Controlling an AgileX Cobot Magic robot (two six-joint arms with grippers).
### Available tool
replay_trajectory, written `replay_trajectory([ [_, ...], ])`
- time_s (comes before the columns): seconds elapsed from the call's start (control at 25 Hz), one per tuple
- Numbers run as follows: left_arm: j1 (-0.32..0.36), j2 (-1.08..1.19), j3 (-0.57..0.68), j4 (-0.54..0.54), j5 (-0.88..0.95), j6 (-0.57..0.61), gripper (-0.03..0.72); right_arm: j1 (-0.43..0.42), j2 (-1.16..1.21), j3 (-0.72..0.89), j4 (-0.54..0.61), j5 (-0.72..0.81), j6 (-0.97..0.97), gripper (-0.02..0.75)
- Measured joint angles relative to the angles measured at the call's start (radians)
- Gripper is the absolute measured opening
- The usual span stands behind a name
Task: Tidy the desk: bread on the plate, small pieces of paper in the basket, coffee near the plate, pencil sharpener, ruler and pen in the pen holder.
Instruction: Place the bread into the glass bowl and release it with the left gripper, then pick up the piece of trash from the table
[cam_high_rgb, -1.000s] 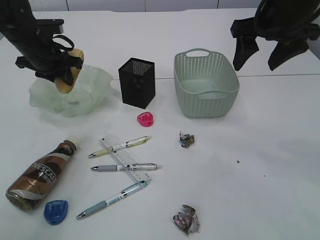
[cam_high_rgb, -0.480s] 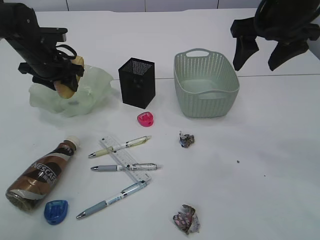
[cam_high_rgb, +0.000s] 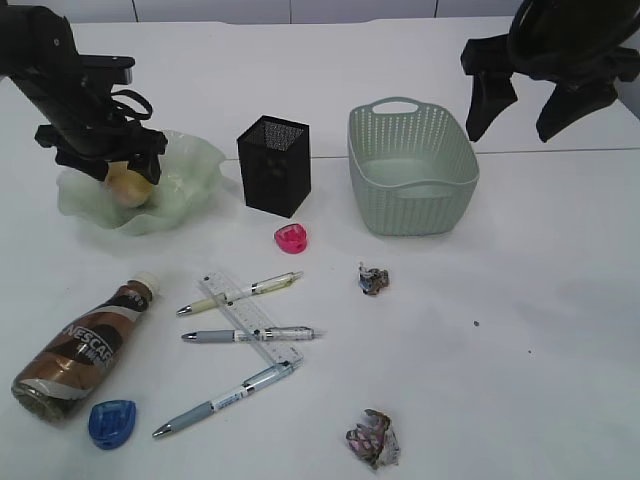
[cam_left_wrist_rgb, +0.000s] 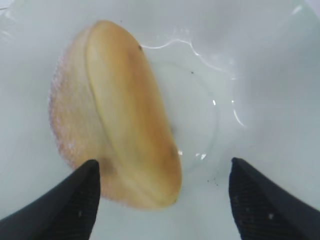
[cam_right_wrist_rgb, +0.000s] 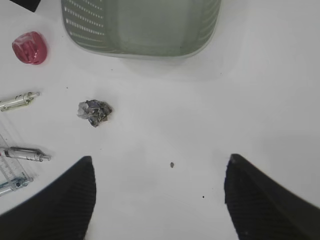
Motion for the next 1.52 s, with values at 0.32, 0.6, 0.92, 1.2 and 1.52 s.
replay_trajectory([
  [0.32,0.0,-0.061,-0.002,0.009,0.105,0.0,0.585,0.0,0.0,0.0,0.01,0.0,0.0,0.585],
  [0.6,0.0,-0.143,-0.002,0.026,0.368,0.0,0.581,0.0,0.0,0.0,0.074,0.0,0.0,0.585],
  [0.92,0.0,-0.191,-0.002,0.03,0.478,0.0,0.581,0.0,0.0,0.0,0.088,0.0,0.0,0.585],
  [1.2,0.0,-0.305,-0.002,-0.012,0.492,0.0,0.552,0.006,-0.025,0.02,0.084,0.0,0.002,0.585],
  [1.52,0.0,-0.465,-0.002,-0.095,0.499,0.0,0.522,0.043,-0.135,0.185,0.071,0.0,0.006,0.585],
])
